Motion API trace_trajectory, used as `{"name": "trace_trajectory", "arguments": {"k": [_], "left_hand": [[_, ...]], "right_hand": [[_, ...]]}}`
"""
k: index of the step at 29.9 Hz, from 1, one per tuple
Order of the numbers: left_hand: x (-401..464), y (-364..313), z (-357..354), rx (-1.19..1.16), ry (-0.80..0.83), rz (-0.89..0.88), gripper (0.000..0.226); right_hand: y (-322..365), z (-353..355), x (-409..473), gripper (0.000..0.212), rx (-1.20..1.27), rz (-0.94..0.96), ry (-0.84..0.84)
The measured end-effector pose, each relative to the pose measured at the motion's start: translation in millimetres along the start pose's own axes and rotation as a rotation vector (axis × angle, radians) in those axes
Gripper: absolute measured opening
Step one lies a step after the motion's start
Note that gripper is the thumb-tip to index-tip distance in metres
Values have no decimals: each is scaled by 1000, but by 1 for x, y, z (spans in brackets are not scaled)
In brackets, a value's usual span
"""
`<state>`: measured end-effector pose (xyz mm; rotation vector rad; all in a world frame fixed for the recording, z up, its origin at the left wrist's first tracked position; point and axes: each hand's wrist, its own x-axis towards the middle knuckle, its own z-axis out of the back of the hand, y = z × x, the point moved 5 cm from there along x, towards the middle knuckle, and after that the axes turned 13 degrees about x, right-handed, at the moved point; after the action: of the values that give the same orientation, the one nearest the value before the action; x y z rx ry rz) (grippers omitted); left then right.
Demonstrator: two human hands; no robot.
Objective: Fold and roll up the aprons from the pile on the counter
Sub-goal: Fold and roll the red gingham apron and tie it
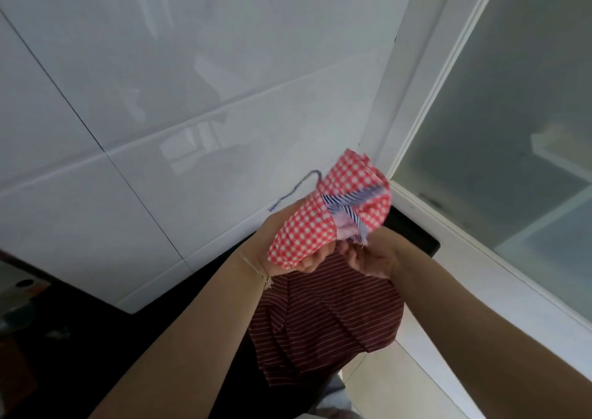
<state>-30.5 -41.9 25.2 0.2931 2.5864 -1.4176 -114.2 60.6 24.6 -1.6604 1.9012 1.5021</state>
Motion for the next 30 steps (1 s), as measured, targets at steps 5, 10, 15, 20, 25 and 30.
{"name": "trace_trajectory", "arguments": {"k": [5,10,15,20,25,30], "left_hand": [[-13,17,-24,466,-7,237,56],[-10,40,-29,501,103,276,52],[-3,50,-17,538,-15,223,52],[-1,50,-16,601,-167,92,46],[2,53,-13,713,-280,22,45],[9,58,-20,839,-307,-20,30]], "right_hand": [[48,-26,-9,12,-409,176,128],[75,-39,-16,7,-690,403,134],[76,-37,-18,8,-705,544,83],[77,-20,-17,9,-521,605,-29],[71,-26,-20,8,-589,632,20],[64,-43,-19,8,-724,641,154]]}}
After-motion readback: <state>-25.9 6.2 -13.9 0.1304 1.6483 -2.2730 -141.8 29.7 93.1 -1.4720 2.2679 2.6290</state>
